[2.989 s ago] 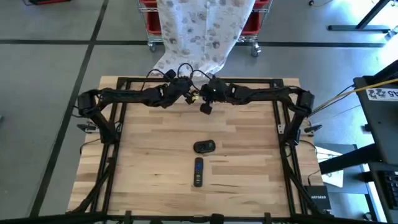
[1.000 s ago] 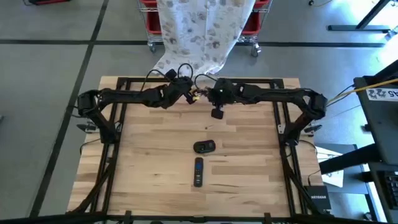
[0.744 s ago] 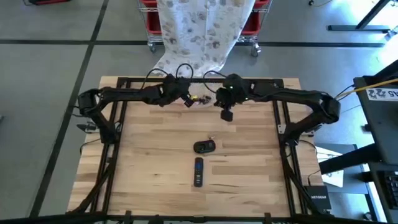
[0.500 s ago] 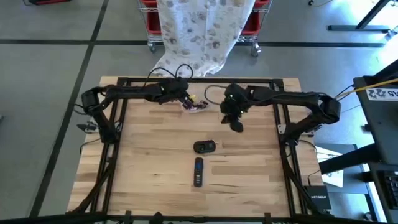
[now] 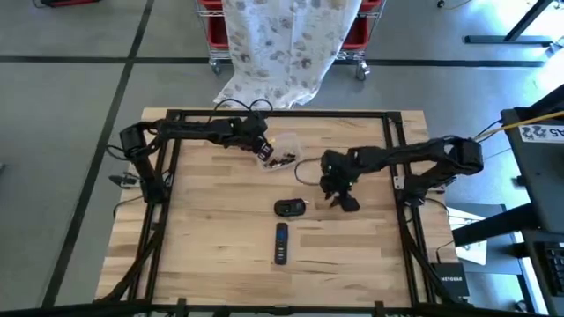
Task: Insert battery
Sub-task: Insert the silver battery into the mouse
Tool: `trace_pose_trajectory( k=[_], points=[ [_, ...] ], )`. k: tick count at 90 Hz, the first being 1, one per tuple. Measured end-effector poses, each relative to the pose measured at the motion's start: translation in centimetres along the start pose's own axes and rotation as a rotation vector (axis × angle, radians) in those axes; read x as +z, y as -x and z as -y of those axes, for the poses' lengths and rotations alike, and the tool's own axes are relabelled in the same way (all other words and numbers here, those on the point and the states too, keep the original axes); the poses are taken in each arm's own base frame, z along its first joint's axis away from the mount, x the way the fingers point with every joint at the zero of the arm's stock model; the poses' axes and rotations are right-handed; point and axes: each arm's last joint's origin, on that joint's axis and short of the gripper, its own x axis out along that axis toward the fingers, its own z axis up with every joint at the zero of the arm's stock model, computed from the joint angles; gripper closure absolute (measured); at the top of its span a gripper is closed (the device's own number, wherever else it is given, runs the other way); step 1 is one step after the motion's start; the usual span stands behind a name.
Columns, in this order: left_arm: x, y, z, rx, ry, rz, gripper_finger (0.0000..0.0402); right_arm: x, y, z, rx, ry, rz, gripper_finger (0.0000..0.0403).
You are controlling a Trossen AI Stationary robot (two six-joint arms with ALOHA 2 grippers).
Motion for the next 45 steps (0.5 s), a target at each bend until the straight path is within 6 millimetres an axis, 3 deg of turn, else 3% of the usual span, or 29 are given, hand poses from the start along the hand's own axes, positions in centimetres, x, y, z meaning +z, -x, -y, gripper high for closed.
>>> trace_pose_trajectory(
  k=[18, 45],
  points=[
    [-0.3, 0.0, -0.2, -0.018, -0.012, -0.047, 0.0373, 1.5, -1.8, -2.6, -0.136, -0.049, 0.057, 0.0233],
    [-0.5, -0.1, -0.3, -0.013, -0.067, -0.066, 0.0311, 1.8, -2.7, -4.3, -0.418, -0.182, 0.099, 0.0233]
  ],
)
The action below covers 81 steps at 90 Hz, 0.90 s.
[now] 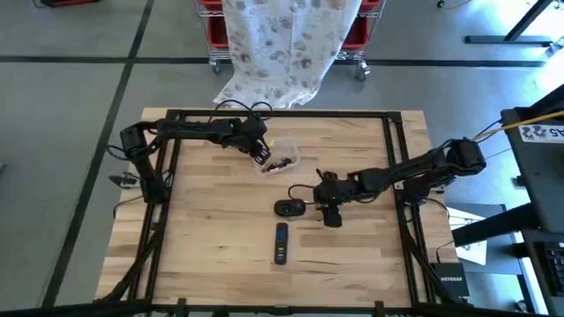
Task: Insert battery
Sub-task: Insert the silver battery into the mouse
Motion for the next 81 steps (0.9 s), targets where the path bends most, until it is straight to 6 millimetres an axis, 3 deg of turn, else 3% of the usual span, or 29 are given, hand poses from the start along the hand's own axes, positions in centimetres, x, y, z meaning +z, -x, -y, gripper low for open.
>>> trace_pose_trajectory(
  k=[38, 63, 81],
  points=[
    [0.2, 0.6, -1.3, -0.048, -0.022, -0.032, 0.0231, -0.1, -2.8, -0.1, -0.008, -0.039, -0.018, 0.0233],
    [0.8, 3.5, -2.7, -0.047, -0.02, 0.017, 0.0222, -0.2, -4.4, 0.0, -0.066, -0.069, -0.006, 0.0233],
    [0.9, 4.2, -2.6, -0.059, -0.035, 0.037, 0.0221, -0.4, -5.0, 0.1, -0.073, -0.081, -0.019, 0.0233]
  ],
)
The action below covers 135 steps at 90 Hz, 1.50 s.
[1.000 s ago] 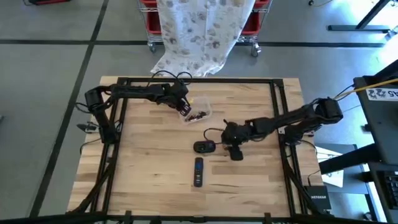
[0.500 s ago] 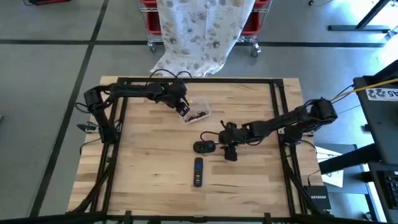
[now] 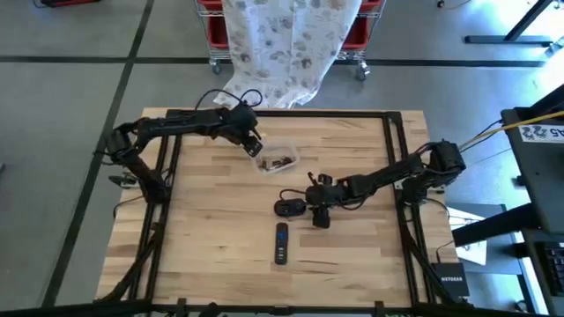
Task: Insert battery
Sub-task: Insert the silver battery into the mouse
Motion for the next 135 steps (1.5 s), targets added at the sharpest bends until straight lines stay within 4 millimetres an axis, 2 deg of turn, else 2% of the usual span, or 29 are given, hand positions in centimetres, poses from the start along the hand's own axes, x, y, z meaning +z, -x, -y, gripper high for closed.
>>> trace_pose_trajectory(
  k=[12, 21, 38, 53, 67, 84, 95, 109, 125, 135],
  points=[
    [-0.1, 0.1, 0.3, -0.051, -0.005, -0.013, 0.0221, 0.1, -0.1, 0.5, 0.003, -0.071, 0.0, 0.0242],
    [-0.1, 0.6, 0.8, -0.083, -0.017, -0.005, 0.0221, 0.4, -0.2, 1.1, 0.034, -0.134, -0.001, 0.0267],
    [-0.3, 2.1, 2.2, -0.121, -0.101, 0.034, 0.0221, 0.5, -0.2, 1.2, 0.058, -0.144, 0.007, 0.0311],
    [-0.5, 3.1, 3.1, -0.141, -0.173, 0.061, 0.0221, 0.5, -0.2, 1.1, 0.075, -0.197, 0.002, 0.0322],
    [-0.8, 3.4, 3.6, -0.147, -0.244, 0.059, 0.0221, 0.6, -0.3, 1.2, 0.096, -0.366, -0.012, 0.0333],
    [-0.8, 3.4, 3.7, -0.147, -0.317, 0.061, 0.0221, 0.4, -0.4, 1.3, 0.081, -0.589, -0.047, 0.0391],
    [-0.9, 3.4, 3.7, -0.149, -0.345, 0.053, 0.0221, 0.6, 0.0, 1.3, 0.013, -0.716, -0.106, 0.0389],
    [-1.2, 3.4, 3.6, -0.147, -0.389, 0.03, 0.0221, 1.5, 1.0, 1.3, -0.075, -0.685, -0.187, 0.04],
    [-1.3, 3.4, 3.6, -0.146, -0.4, 0.018, 0.0221, 1.5, 1.5, 1.5, -0.155, -0.628, -0.239, 0.0402],
    [-1.4, 3.4, 3.5, -0.145, -0.361, 0.002, 0.0221, 1.5, 1.4, 1.5, -0.137, -0.499, -0.236, 0.0402]
  ],
)
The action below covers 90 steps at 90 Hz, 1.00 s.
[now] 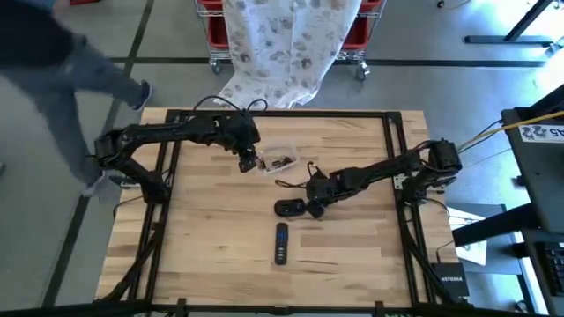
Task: Insert battery
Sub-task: Insert the silver battery into the mouse
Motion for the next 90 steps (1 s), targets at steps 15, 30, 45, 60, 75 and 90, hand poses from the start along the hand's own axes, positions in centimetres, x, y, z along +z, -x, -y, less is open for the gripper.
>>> trace_pose_trajectory(
  k=[15, 30, 45, 60, 75, 90],
  points=[
    [0.0, 0.0, 0.0, 0.0, 0.097, -0.002, 0.0221, 0.2, 0.0, -0.1, 0.006, 0.257, 0.016, 0.0402],
    [-0.1, 0.0, 0.0, 0.023, 0.205, -0.009, 0.0221, 0.4, 0.5, -0.3, 0.035, 0.402, 0.058, 0.0402],
    [-0.2, 0.0, 0.2, 0.055, 0.252, -0.012, 0.0221, 1.1, 2.7, -0.8, 0.137, 0.483, 0.163, 0.0402],
    [-0.3, 0.0, 0.4, 0.053, 0.233, -0.027, 0.0221, 0.4, 4.0, 0.7, 0.169, 0.503, 0.222, 0.0384],
    [-0.7, 0.0, 0.4, 0.055, 0.219, -0.066, 0.0221, -1.5, 3.4, 2.1, 0.405, 0.48, 0.226, 0.032],
    [-1.1, 0.0, 0.5, 0.054, 0.224, -0.11, 0.0221, -3.7, 1.5, 2.1, 0.461, 0.483, 0.345, 0.0244]
  ],
)
